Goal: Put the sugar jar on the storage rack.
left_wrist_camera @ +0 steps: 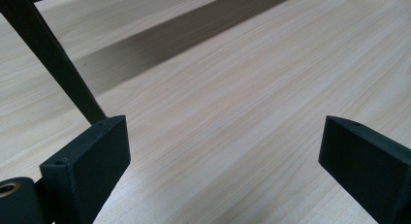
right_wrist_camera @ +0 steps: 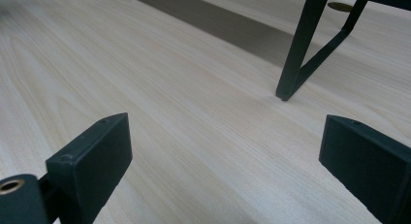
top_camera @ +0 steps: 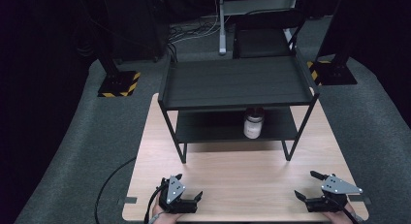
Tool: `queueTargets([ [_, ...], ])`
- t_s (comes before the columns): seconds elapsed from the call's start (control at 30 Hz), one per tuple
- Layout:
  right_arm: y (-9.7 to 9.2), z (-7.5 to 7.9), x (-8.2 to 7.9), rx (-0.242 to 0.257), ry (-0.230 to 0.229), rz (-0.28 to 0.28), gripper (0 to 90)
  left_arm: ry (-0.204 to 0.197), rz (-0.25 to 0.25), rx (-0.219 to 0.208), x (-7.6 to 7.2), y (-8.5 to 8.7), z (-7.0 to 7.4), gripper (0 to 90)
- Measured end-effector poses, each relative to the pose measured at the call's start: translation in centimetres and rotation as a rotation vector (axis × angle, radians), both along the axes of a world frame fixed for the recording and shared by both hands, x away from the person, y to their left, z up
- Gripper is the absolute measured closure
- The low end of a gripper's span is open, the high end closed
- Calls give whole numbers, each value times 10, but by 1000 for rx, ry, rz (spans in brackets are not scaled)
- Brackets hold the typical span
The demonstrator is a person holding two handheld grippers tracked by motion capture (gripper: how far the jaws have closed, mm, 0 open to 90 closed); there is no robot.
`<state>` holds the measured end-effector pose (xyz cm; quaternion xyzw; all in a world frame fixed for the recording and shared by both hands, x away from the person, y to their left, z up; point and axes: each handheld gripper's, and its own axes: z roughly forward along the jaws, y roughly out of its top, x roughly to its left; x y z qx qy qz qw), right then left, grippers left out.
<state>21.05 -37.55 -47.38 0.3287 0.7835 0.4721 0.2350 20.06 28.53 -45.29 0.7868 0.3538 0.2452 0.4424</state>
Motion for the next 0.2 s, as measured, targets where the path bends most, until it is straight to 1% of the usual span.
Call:
queueTargets([
  [0.2, 0, 0, 0, 2, 0, -1, 34, 2, -2, 2, 1, 0, 0, 43],
])
